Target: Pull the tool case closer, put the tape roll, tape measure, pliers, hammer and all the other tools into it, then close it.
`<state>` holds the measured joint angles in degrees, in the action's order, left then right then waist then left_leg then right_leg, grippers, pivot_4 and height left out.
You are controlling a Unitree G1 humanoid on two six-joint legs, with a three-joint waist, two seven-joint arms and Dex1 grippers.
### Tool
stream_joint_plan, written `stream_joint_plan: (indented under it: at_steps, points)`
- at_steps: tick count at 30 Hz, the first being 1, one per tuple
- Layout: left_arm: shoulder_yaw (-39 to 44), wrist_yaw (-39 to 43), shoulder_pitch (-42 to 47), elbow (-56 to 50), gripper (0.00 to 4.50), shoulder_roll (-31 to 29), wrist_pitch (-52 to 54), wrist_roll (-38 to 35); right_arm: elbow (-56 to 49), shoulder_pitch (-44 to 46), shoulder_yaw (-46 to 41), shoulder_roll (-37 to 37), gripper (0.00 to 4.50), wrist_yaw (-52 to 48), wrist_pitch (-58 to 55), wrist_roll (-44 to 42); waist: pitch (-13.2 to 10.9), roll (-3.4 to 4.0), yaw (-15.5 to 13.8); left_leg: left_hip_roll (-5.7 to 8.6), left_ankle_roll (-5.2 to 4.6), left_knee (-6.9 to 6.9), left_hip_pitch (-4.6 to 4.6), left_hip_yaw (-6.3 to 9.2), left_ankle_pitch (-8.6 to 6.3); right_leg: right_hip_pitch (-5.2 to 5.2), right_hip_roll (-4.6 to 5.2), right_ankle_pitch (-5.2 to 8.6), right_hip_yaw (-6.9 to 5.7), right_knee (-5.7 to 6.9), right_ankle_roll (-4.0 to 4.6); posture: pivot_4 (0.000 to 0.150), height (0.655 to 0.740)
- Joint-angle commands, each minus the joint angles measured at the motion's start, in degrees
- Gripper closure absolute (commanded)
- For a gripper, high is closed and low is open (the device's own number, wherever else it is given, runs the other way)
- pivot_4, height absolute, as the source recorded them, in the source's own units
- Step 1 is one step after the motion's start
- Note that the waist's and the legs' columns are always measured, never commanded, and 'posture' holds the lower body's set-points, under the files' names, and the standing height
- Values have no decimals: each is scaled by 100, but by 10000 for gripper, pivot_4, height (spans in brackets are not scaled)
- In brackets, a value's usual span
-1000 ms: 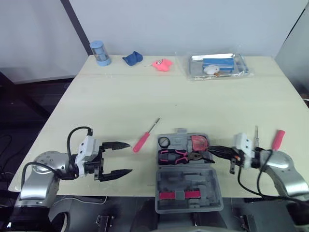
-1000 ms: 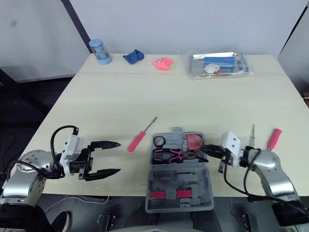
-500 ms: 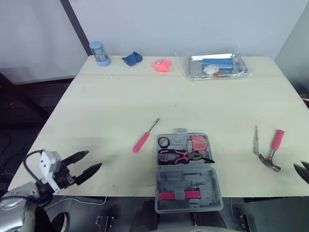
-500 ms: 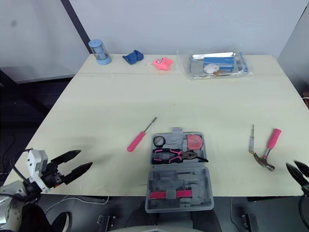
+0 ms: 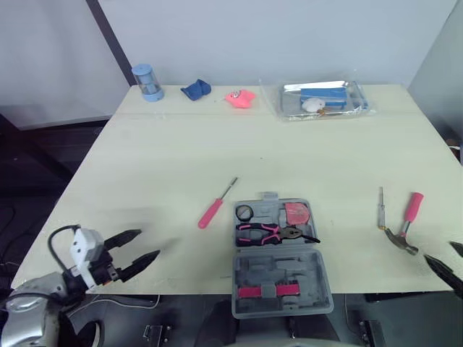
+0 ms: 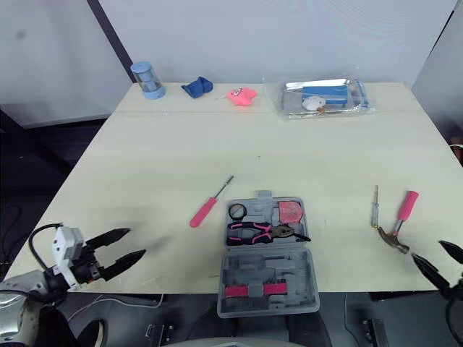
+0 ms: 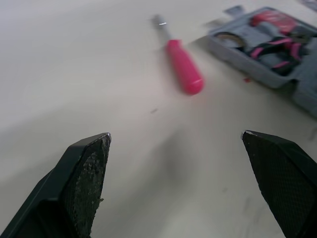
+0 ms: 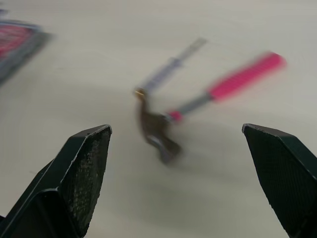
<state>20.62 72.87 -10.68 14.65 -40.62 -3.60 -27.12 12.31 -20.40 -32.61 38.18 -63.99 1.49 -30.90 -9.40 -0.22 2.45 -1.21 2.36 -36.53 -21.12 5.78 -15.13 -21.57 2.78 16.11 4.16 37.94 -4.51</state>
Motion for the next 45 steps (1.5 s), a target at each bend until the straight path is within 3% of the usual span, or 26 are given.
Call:
stream_joint_plan:
  at_steps: [1,4,6,7,9,13,14,15,16,18,29,45]
  points:
    - [-377,264,163,-416,0,-84,-165,135,-810,121,533,190,604,-120,-296,113,0,0,-2,0,0,0,0,0,0,0,0,0,0,1,0,1500,7400]
    - [-765,496,354,-490,0,-139,-347,355,-1164,366,1168,337,604,-241,-300,445,0,0,4,0,0,0,1,0,0,0,0,-1,0,1,0,1500,7400]
    - [-1032,616,518,-501,5177,-121,-333,430,-1214,714,1646,403,0,-268,-309,717,0,0,4,0,0,-1,2,0,0,0,-1,-1,0,2,-1,1500,7400]
    - [-1157,685,587,-474,9071,-129,-376,500,-1210,863,1849,430,4201,-296,-282,844,-1,0,4,0,0,0,2,0,0,0,-1,-1,0,1,-1,1500,7400]
    - [-1350,777,749,-367,16495,-109,-397,583,-1133,1169,2220,446,7980,-343,-233,1065,-1,0,-5,0,0,0,-1,0,0,-2,-1,-1,0,0,-1,1500,7400]
    - [-1765,989,1027,-135,35529,-90,-536,826,-835,1733,2891,434,27401,-524,-45,1490,-3,-2,-11,0,0,-1,-3,3,0,-2,-1,-1,-3,1,-1,1500,7400]
    - [-1872,1033,1084,-97,36426,-68,-540,871,-738,1878,3045,414,28418,-541,1,1604,-3,-2,-10,0,1,-1,-4,4,0,-3,-1,-1,-3,1,-1,1500,7400]
    - [-1968,1058,1131,-64,42876,-50,-555,920,-655,2001,3172,393,35689,-557,40,1689,-3,-2,-7,0,0,-1,-3,4,0,-3,-1,-1,-3,1,-1,1500,7400]
    - [-2065,1063,1185,-27,45000,-30,-576,978,-582,2116,3304,377,40403,-572,47,1765,-4,-2,-6,0,0,-1,-3,3,0,-3,-1,-2,-3,1,-1,1500,7400]
    - [-2181,1009,1280,22,45000,25,-557,1032,-450,2283,3502,360,44009,-583,98,1901,-4,-1,-8,0,0,-1,-3,5,1,-3,-2,-1,-4,2,0,1500,7400]
    - [-2645,855,1455,244,45000,209,-654,1370,-175,2736,4207,205,44009,-511,428,2434,-4,-2,4,0,0,-1,-3,7,1,-4,-2,-2,-5,5,0,1500,7400]
    - [-2989,619,1945,672,45000,594,-634,1617,-320,2787,4386,32,44009,-341,399,2527,-4,-2,-1,0,0,-2,-2,9,1,-3,-2,-2,-6,6,0,1500,7400]
